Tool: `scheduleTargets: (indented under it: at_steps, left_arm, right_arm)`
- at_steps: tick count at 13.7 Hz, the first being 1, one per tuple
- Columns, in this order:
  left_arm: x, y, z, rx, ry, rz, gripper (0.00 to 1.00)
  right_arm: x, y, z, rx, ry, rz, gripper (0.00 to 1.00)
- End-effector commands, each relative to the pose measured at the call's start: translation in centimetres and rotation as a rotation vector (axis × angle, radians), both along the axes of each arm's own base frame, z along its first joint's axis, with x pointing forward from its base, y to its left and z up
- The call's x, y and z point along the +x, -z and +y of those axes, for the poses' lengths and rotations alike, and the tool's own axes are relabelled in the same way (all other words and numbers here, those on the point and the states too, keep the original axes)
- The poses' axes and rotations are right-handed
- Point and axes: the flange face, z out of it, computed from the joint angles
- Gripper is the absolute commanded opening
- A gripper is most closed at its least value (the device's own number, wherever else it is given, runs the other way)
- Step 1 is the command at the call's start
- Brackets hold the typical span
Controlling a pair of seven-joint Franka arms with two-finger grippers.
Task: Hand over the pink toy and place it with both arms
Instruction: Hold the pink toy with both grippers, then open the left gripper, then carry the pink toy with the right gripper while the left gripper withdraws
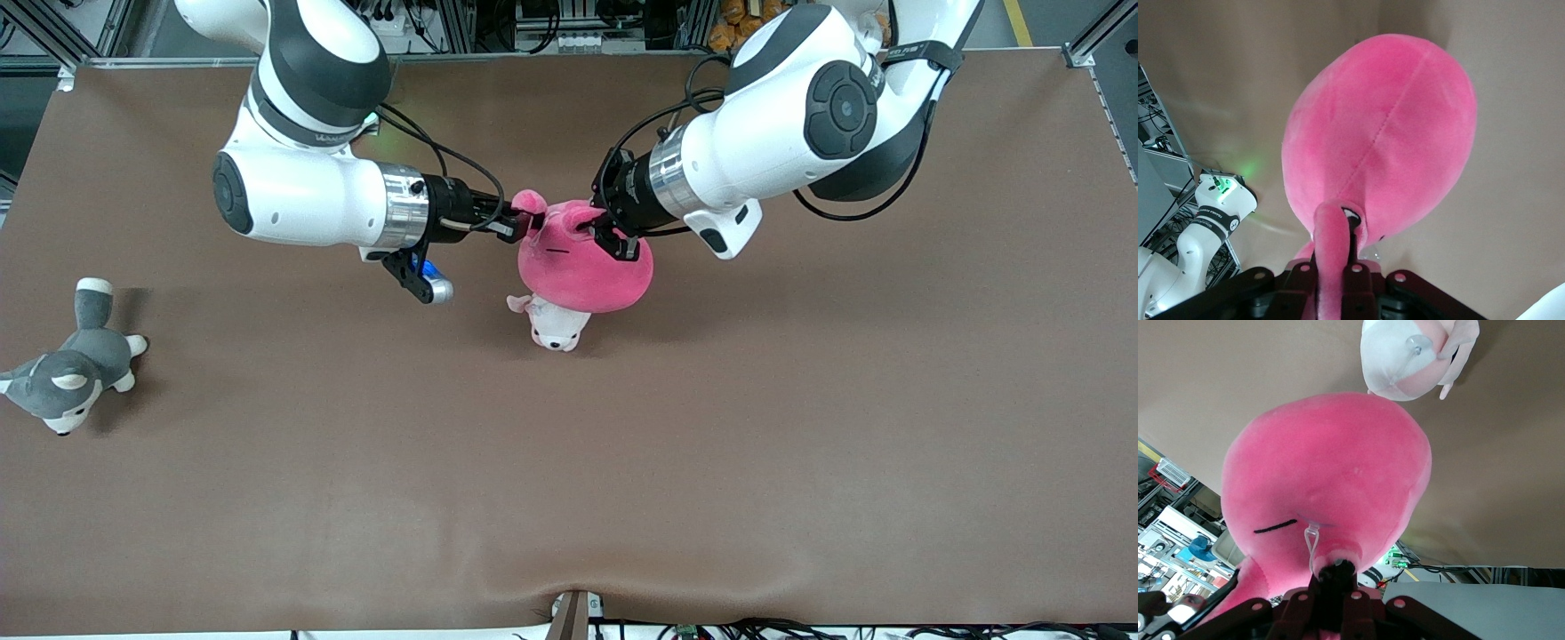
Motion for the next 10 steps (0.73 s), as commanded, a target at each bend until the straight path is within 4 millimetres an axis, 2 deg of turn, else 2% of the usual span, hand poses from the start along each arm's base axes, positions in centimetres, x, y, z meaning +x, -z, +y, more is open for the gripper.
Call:
scheduleTargets:
  at_steps: [1, 2, 5, 7, 9, 10]
  left_arm:
    - [-0.1, -1.3, 0.3, -0.014, -0.026, 0.003, 0.86]
    - [-0.1, -1.4, 0.3, -0.015, -0.023, -0.002, 1.00]
    - [0.8, -2.0, 1.7, -0.012, -0.038, -0.028, 1.00]
    - [3.1, -3.9, 5.9, -0.005, -0.078, -0.087, 1.00]
    - [5.1, -4.4, 9.9, 0.030, -0.067, -0.172, 1.00]
    - [5.8, -4.0, 11.2, 0.071, -0.029, -0.220, 1.00]
  right_arm:
    - [0.8, -0.6, -2.5, -0.012, -0.006, -0.024, 0.00]
    - [1.2, -0.6, -3.4, -0.011, -0.017, -0.034, 0.00]
    - [2.3, -0.3, -6.6, -0.042, -0.046, -0.061, 0.00]
    - [3.1, 0.3, -9.4, -0.082, -0.110, -0.106, 0.00]
    - [3.9, 0.9, -12.5, -0.139, -0.167, -0.162, 0.00]
    - [4.2, 1.2, -13.8, -0.156, -0.203, -0.185, 0.00]
